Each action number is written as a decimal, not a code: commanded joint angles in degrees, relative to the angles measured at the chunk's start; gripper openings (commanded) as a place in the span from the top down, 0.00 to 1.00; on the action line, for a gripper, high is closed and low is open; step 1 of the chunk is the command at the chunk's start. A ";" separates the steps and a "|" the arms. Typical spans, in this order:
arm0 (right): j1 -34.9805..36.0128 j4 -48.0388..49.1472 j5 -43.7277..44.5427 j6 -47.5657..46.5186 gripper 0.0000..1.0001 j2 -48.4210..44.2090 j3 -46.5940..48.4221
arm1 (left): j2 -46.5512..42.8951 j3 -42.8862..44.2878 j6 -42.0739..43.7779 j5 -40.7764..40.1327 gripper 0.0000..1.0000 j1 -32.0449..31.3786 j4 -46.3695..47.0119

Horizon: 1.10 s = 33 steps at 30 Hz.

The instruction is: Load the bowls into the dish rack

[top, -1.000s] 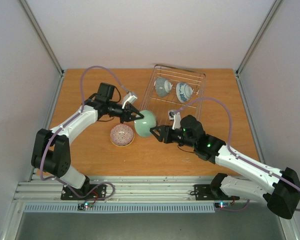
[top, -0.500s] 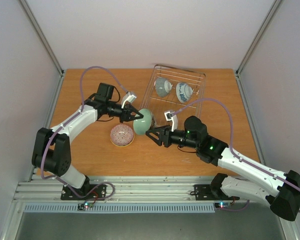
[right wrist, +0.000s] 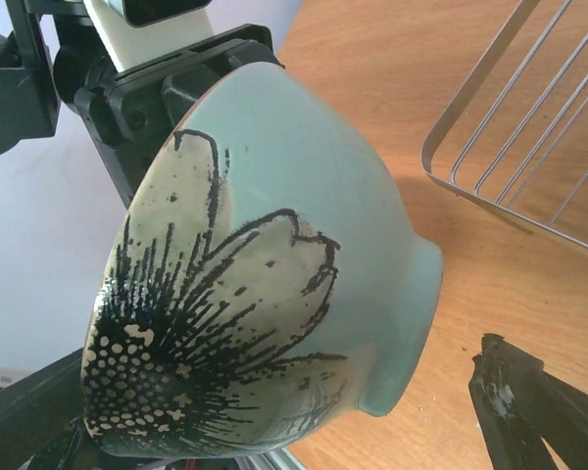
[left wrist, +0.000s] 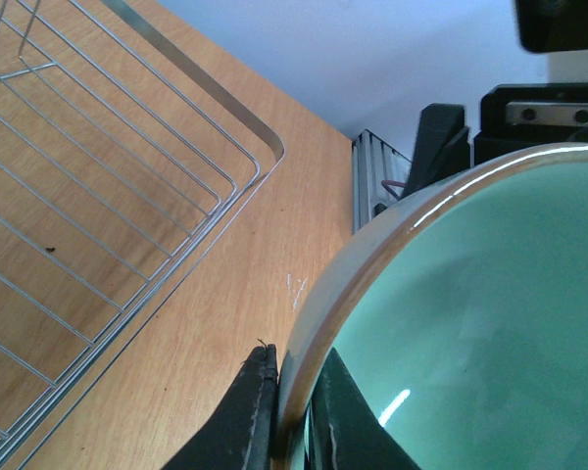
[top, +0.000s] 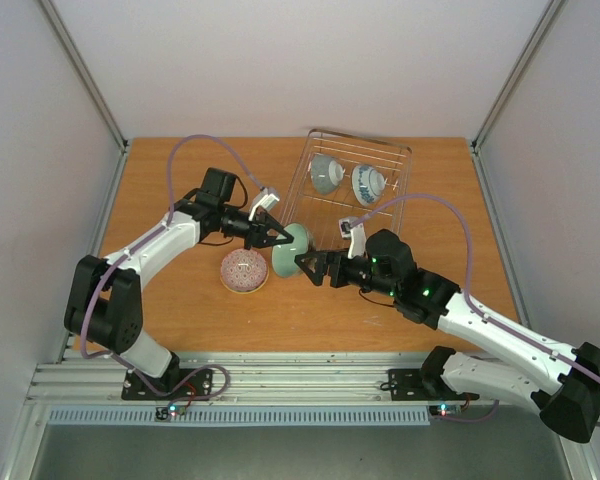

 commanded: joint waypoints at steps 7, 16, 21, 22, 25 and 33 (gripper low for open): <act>-0.11 6.16 0.33 2.88 0.01 2.83 0.60 | -1.09 0.35 -0.04 5.09 0.99 0.23 1.45; -0.11 14.19 -1.84 4.59 0.02 2.54 -2.23 | -1.03 0.28 0.03 5.34 1.00 0.23 1.47; -0.12 15.60 -3.64 4.92 0.03 3.43 -1.93 | -1.15 0.22 0.08 5.29 1.00 0.22 1.48; -0.11 15.74 -3.91 4.90 0.04 3.53 -1.95 | -1.26 0.20 0.14 5.28 1.00 0.23 1.44; -0.11 15.58 -4.33 5.09 0.04 3.83 -1.80 | -1.31 0.19 0.15 5.12 0.99 0.21 1.45; -0.11 9.14 -0.61 4.11 0.02 1.79 -1.12 | -1.37 0.11 0.32 4.91 1.00 0.23 1.51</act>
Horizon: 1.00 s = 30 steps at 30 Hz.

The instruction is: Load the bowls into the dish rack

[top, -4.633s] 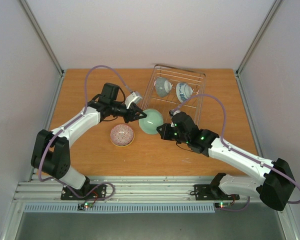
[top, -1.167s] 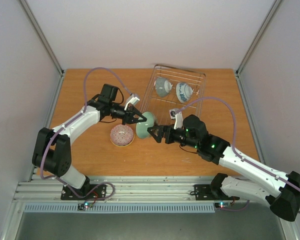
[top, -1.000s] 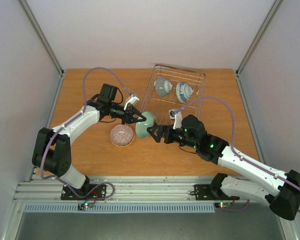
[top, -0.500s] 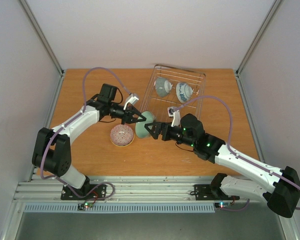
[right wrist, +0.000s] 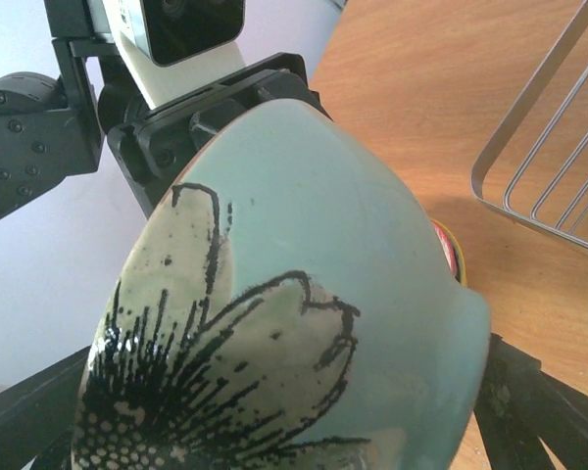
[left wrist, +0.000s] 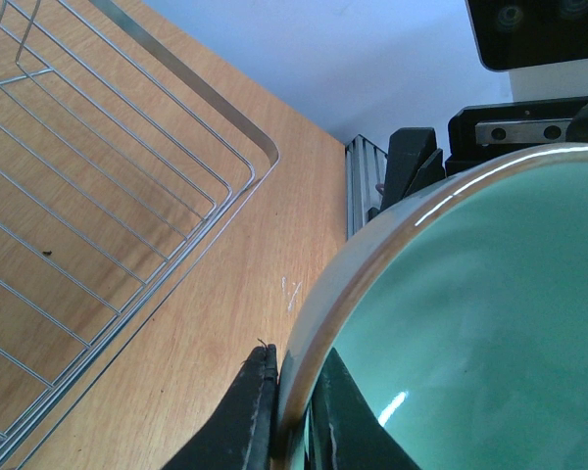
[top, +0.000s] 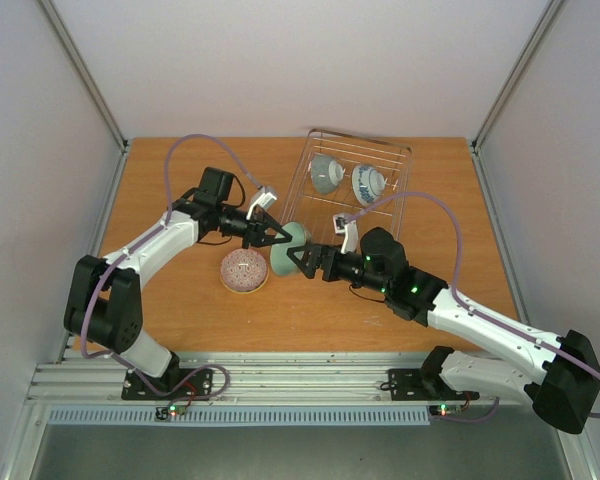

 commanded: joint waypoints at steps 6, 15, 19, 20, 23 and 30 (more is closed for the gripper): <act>0.04 -5.77 2.84 -0.99 0.02 -2.51 1.06 | -1.17 0.11 0.07 3.29 0.99 -0.21 1.72; 0.03 -6.18 3.58 -1.14 0.02 -3.11 0.71 | -0.95 0.11 0.07 3.30 1.00 -0.21 1.63; 0.05 -6.21 3.63 -1.27 0.02 -3.00 0.70 | -0.85 0.11 0.17 3.34 0.99 -0.19 1.74; 0.05 -5.91 3.34 -1.27 0.03 -2.83 0.69 | -0.81 0.11 0.16 3.34 0.99 -0.23 1.73; 0.05 -4.21 1.82 -1.08 0.03 -2.10 0.51 | -0.80 0.11 0.15 3.34 1.00 -0.19 1.65; 0.05 0.76 -2.28 -0.31 0.07 -1.16 0.02 | -0.88 0.11 0.24 2.92 1.00 -0.18 1.68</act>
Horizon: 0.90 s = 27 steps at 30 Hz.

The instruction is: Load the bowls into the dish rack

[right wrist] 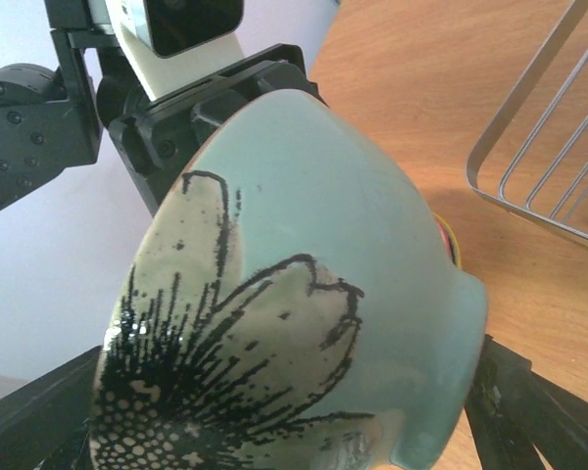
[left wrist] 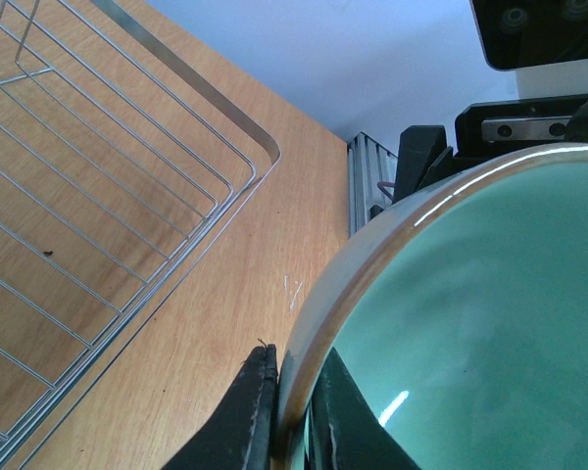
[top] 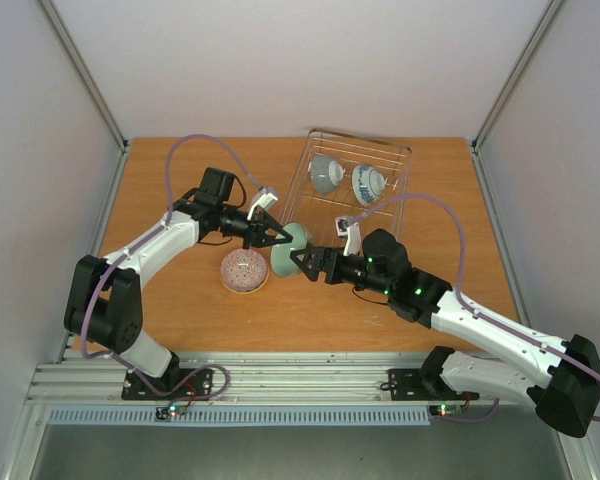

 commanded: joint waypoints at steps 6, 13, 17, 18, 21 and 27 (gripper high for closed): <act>0.05 6.33 -5.23 0.95 0.14 1.34 -0.35 | -0.87 0.02 -0.59 2.25 1.00 -0.10 2.16; 0.05 9.83 -7.61 1.25 0.40 2.62 -0.66 | -0.73 0.02 -1.27 1.67 1.00 -0.10 2.62; 0.05 11.42 -9.00 1.33 0.53 3.12 -0.90 | -0.76 -0.07 -1.31 1.50 1.00 -0.10 2.75; 0.10 11.94 -9.28 1.34 0.55 3.14 -0.99 | -0.74 -0.07 -1.32 1.59 1.00 -0.10 2.70; 0.05 12.20 -9.31 1.19 0.62 3.11 -1.02 | -0.86 0.02 -1.23 1.51 0.99 -0.10 2.76; 0.05 12.20 -8.95 0.79 0.72 3.18 -0.87 | -0.71 0.17 -1.57 1.09 0.95 -0.10 2.72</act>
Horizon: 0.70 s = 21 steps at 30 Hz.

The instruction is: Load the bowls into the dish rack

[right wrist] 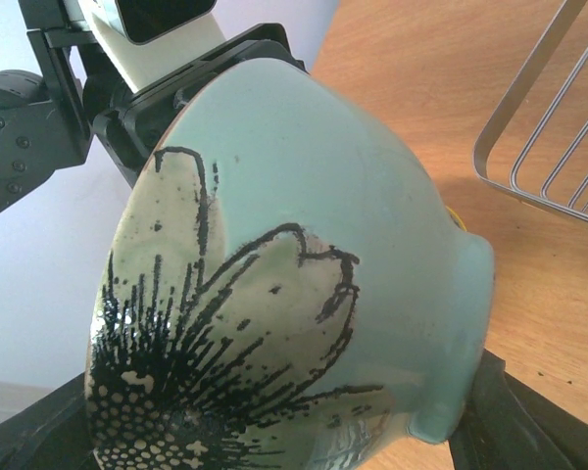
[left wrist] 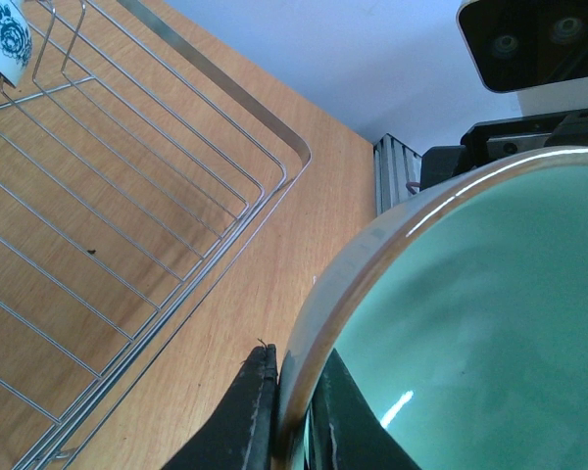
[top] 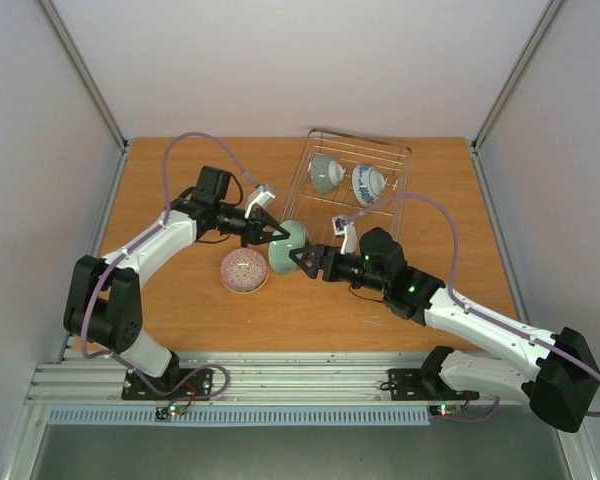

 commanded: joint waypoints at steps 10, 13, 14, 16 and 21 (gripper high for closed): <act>0.99 4.75 -3.72 -3.89 0.82 -0.55 0.81 | -0.52 0.28 -2.92 3.11 0.57 -0.97 1.89; 0.99 4.03 -3.09 -4.28 0.84 -0.69 0.85 | -0.63 0.24 -2.97 3.13 0.51 -0.97 1.83; 0.99 3.73 -2.74 -4.45 0.84 -0.78 0.85 | -0.70 0.20 -2.99 3.13 0.50 -0.99 1.88; 1.01 2.16 -1.43 -4.99 0.85 -0.95 1.13 | -0.86 0.13 -2.88 3.03 0.48 -0.97 1.99; 0.99 -10.78 7.96 -8.91 0.85 -0.85 5.60 | -2.02 -0.28 -2.62 2.90 0.47 -0.97 2.20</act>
